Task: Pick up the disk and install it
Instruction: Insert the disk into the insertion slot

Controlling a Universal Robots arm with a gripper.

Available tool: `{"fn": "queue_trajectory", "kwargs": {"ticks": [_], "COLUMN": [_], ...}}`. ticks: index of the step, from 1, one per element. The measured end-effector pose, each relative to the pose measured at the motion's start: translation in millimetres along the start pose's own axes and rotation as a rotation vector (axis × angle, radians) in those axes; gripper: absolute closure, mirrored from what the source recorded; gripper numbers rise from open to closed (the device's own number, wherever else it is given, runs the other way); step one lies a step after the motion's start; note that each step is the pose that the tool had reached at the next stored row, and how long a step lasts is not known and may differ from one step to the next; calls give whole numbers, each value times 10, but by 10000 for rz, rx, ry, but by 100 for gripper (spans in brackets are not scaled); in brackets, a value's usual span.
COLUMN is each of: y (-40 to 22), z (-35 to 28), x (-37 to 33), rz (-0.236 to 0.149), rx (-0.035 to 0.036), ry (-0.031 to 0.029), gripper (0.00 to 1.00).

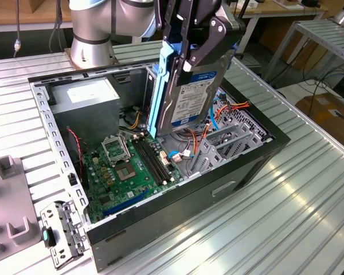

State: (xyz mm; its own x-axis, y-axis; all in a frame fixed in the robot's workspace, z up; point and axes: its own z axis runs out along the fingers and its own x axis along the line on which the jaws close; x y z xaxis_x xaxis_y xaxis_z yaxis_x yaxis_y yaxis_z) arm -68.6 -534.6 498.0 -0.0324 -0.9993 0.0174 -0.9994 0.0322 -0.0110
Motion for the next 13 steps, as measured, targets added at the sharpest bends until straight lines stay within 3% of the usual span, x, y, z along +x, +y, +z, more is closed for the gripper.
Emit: {"fn": "queue_trajectory", "kwargs": {"ticks": [2, 4, 5, 6, 9, 12, 13], "y": [-57, -174, -203, -286, -478, -767, -822], "z": [2, 11, 13, 21, 62, 123, 135], "x": [0, -1, -2, -3, 103, 103, 102], "rz": [1, 1, 1, 0, 1, 0, 0], "rx": [-1, 0, 0, 1, 1, 0, 0], "ry": [2, 1, 1, -1, -3, 1, 0], "gripper": [63, 63, 63, 63, 63, 63, 63]}}
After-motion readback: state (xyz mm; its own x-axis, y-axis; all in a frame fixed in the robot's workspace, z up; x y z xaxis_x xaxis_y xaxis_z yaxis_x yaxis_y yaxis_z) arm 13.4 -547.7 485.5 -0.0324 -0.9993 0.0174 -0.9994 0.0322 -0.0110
